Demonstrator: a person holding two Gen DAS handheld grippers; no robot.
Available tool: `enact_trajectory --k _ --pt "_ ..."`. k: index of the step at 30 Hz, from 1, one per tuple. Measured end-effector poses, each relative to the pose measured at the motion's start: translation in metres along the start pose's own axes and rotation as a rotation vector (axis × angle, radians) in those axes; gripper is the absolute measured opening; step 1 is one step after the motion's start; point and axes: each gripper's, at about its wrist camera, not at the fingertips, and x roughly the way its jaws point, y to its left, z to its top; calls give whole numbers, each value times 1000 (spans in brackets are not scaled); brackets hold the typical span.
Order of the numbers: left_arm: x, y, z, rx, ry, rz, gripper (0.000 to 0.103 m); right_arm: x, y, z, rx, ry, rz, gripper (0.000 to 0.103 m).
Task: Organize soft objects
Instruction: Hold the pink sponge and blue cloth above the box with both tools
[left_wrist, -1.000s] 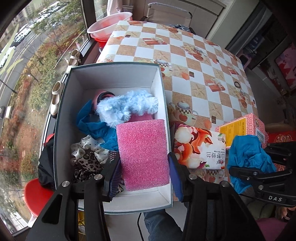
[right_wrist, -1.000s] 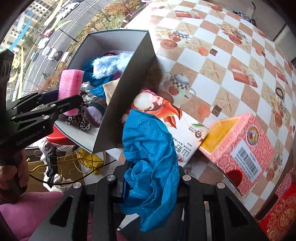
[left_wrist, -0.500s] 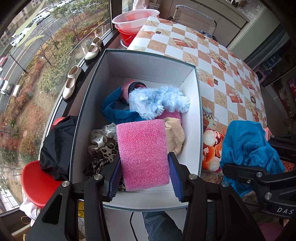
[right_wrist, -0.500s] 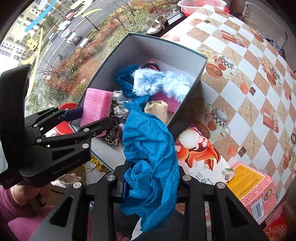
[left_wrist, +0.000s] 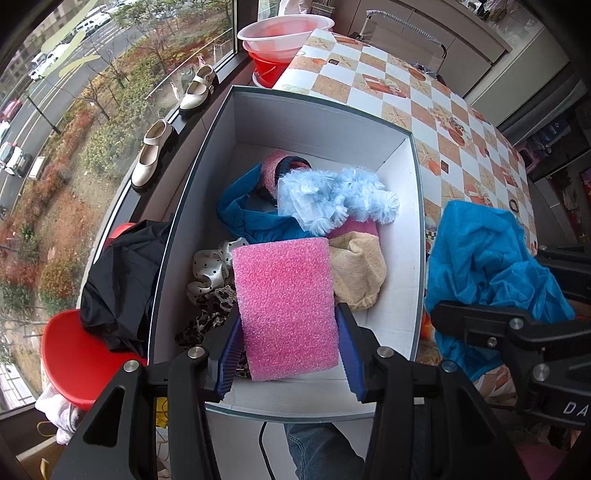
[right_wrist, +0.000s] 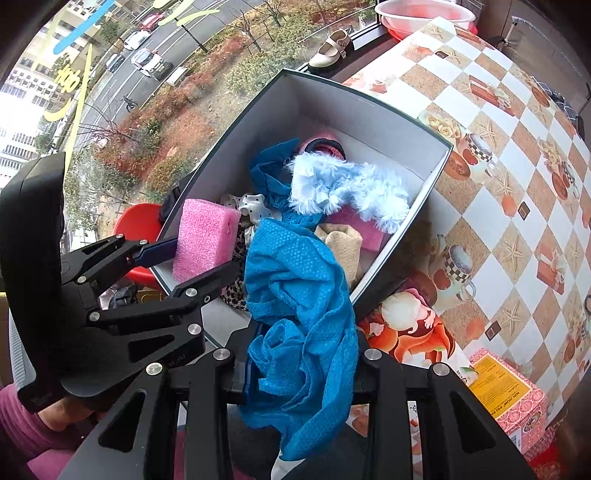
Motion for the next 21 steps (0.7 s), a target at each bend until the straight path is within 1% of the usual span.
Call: enact_trajectory --k 9,21 --pt "-3 -3 8 8 -13 7 52 -5 -4 18 8 -18 4 34" --pt "-2 -10 5 7 -6 5 52 -6 -12 20 17 -13 2 34"
